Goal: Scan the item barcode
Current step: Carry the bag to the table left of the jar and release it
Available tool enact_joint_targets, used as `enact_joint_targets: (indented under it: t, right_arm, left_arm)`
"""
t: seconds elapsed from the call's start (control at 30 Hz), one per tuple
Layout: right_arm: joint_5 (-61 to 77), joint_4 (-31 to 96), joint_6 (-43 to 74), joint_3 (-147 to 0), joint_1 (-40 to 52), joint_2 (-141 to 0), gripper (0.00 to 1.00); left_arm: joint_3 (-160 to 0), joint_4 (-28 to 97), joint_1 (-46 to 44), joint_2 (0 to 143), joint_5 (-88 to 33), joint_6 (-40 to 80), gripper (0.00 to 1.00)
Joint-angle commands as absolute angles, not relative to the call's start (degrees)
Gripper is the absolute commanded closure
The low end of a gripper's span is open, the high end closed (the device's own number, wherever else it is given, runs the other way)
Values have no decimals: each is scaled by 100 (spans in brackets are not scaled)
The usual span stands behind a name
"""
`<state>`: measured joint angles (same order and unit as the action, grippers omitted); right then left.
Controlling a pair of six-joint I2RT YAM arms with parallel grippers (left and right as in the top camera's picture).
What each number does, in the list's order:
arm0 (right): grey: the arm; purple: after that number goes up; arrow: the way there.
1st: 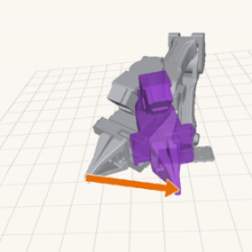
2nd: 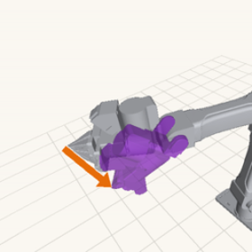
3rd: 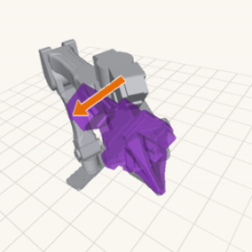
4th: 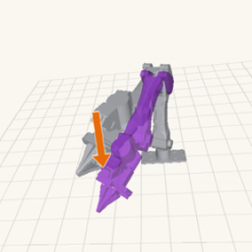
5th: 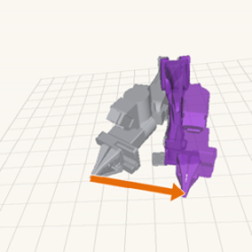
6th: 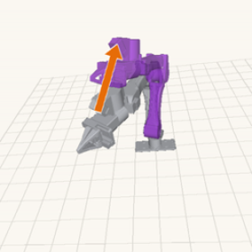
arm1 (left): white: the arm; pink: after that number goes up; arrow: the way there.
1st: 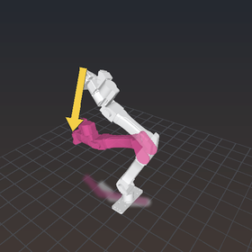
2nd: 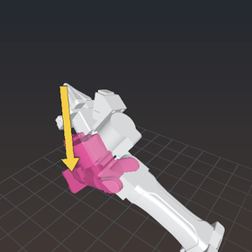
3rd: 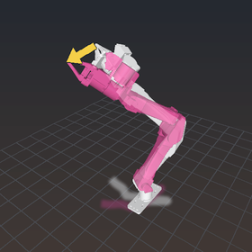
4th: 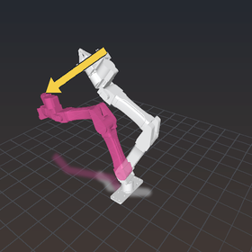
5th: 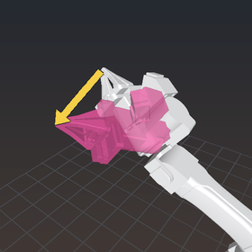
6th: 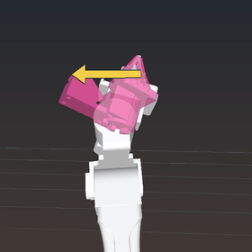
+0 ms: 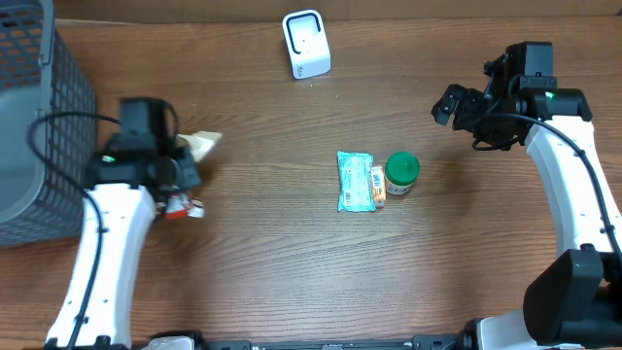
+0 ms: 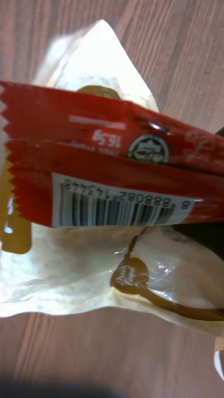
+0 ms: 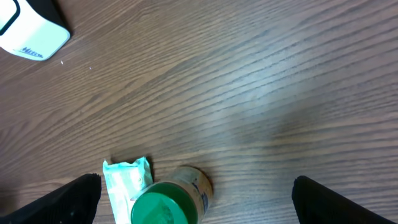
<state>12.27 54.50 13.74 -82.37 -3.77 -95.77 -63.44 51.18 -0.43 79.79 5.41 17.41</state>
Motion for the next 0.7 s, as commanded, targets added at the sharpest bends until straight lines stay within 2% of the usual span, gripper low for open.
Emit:
enact_joint_targets:
  t: [0.0, 0.23, 0.47, 0.53, 0.6, 0.63, 0.67]
  right_arm:
    - [1271, 5417, 1389, -8289, -421, -9531, 0]
    - [1271, 5417, 1389, -8289, -421, -9531, 0]
    - [1271, 5417, 1389, -8289, -421, -9531, 0]
    - [1271, 5417, 1389, -8289, -421, -9531, 0]
    - [1271, 5417, 1389, -8289, -421, -9531, 0]
    - [1271, 5417, 1389, -8289, -421, -9531, 0]
    - [1271, 5417, 1389, -8289, -421, -9531, 0]
  left_arm:
    - [-5780, 4600, -523, 7940, 469, 2257, 96]
    - [-5478, 4254, -1741, 8252, 1160, 2803, 96]
    - [-5481, 3750, -2241, 9275, 1072, 2965, 93]
    - [-5485, 3601, -2274, 9496, 869, 2963, 83]
    - [-5487, 3507, -2276, 9609, 600, 2961, 67]
    - [-5487, 3457, -2274, 9614, 504, 2961, 54]
    - [-5498, 3433, -2272, 9605, 484, 2958, 46]
